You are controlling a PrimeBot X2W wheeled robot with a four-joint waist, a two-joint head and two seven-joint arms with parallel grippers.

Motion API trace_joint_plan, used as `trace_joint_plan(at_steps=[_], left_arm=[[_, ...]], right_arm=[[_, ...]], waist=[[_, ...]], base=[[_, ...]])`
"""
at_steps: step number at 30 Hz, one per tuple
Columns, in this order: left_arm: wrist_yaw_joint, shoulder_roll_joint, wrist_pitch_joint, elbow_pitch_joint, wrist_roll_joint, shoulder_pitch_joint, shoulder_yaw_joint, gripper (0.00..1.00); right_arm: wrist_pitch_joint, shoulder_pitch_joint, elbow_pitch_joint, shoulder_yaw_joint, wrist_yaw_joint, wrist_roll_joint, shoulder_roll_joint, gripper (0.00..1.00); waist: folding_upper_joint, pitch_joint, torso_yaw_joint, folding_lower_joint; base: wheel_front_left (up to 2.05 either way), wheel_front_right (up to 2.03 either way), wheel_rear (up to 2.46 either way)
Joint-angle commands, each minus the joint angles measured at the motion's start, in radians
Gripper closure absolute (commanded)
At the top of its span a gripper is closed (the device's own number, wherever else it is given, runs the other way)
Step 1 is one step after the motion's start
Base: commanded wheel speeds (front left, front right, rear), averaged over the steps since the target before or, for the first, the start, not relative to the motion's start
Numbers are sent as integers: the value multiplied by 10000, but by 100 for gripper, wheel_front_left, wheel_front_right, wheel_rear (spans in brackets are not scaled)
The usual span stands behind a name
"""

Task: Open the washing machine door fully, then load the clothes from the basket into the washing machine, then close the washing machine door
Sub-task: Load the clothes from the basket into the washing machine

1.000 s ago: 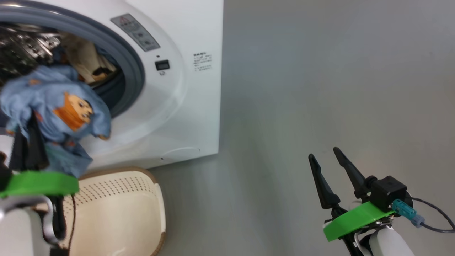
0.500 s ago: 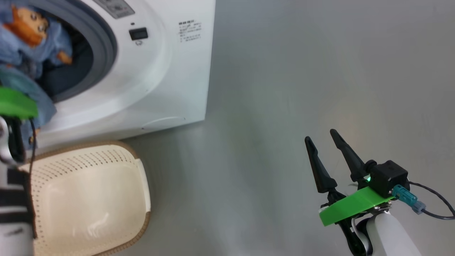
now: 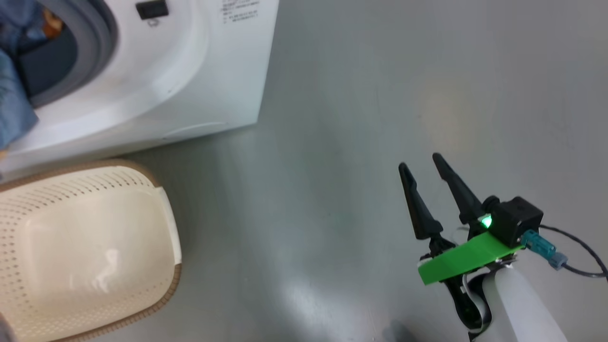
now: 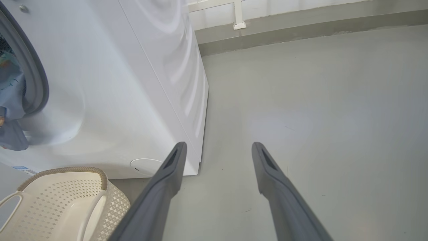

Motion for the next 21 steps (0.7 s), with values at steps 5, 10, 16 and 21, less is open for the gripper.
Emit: trace_joint_plan(at_steps=[5,10,16,21], left_arm=[[-55,847,602,-309,-391,-618,116,100],[-80,1199,1102,-587,-536,-938,-53,100],[-99,1497,1572,-921,-815,-1386,-265,100],[-106,1808,1120,-1562,-669,-1903,-715,100]], right_arm=[[-49,-239,-298,334,16,208,95,0],[-49,-454,-373,477,16,470,106,0],[-49,-674,-436,593,16,682,108,0],[-49,-829,-427,746,16,802,109,0]], waist=[[0,998,-191,-1],[0,1566,-257,-1],[0,2059,-347,-1],[0,2328,-442,-1]], base=[[0,0,0],[0,0,0],[0,0,0],[0,0,0]])
